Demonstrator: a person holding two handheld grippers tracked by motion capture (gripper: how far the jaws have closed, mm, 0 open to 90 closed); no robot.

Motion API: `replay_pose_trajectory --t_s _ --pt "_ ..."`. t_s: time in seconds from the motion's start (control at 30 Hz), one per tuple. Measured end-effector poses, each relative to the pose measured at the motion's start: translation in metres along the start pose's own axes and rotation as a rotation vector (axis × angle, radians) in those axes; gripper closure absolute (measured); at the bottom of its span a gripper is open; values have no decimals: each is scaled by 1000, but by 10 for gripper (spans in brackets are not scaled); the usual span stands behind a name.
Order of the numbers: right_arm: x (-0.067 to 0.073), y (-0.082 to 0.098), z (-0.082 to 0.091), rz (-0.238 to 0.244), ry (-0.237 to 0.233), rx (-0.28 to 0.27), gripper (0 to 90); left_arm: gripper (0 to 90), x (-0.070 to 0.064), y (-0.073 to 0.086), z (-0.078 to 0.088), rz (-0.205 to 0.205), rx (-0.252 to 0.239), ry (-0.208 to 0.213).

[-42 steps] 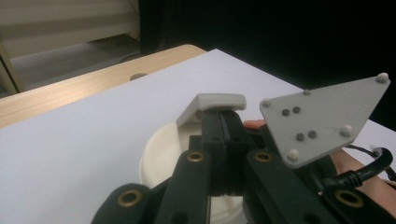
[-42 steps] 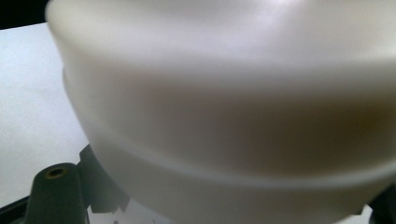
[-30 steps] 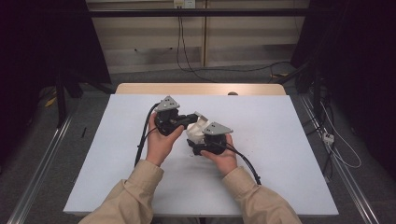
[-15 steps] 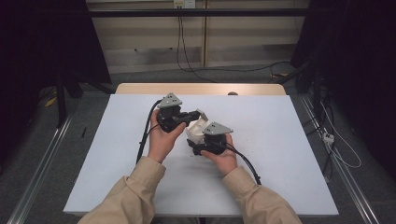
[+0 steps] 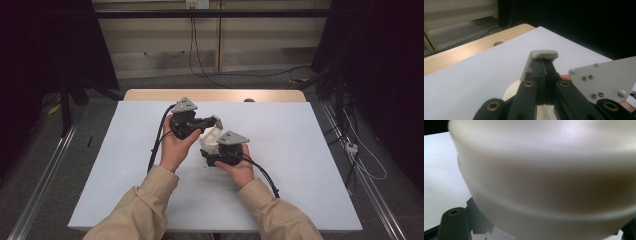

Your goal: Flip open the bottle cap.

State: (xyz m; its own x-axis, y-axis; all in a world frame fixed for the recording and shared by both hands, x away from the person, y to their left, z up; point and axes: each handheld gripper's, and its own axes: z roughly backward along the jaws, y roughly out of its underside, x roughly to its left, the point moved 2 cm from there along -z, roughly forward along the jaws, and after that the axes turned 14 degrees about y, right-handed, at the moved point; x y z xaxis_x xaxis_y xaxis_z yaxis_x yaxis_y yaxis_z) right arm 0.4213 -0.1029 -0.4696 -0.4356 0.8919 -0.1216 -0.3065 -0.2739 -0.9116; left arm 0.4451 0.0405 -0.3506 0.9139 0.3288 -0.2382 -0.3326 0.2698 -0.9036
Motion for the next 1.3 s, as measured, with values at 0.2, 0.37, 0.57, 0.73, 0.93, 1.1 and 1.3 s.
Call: replay_pose_trajectory --t_s 0.2,0.37,0.57,0.73,0.93,1.1,1.3 --pt "0 0 0 3 0 -1 181 900 1 -2 -3 5 5 3" --pt "0 0 0 0 0 -1 182 900 3 -3 -5 5 10 3" --pt "0 0 0 -1 -1 -1 181 900 4 -5 -7 9 12 5" --pt "0 0 0 0 -1 -1 181 900 5 -6 -10 10 15 6" --pt "-1 0 0 -3 -3 -1 181 900 5 -8 -12 11 14 6" --pt "0 0 0 0 -1 0 181 900 6 -10 -14 7 16 4" --pt "-1 0 0 -1 -2 1 181 900 7 -11 -15 12 14 6"
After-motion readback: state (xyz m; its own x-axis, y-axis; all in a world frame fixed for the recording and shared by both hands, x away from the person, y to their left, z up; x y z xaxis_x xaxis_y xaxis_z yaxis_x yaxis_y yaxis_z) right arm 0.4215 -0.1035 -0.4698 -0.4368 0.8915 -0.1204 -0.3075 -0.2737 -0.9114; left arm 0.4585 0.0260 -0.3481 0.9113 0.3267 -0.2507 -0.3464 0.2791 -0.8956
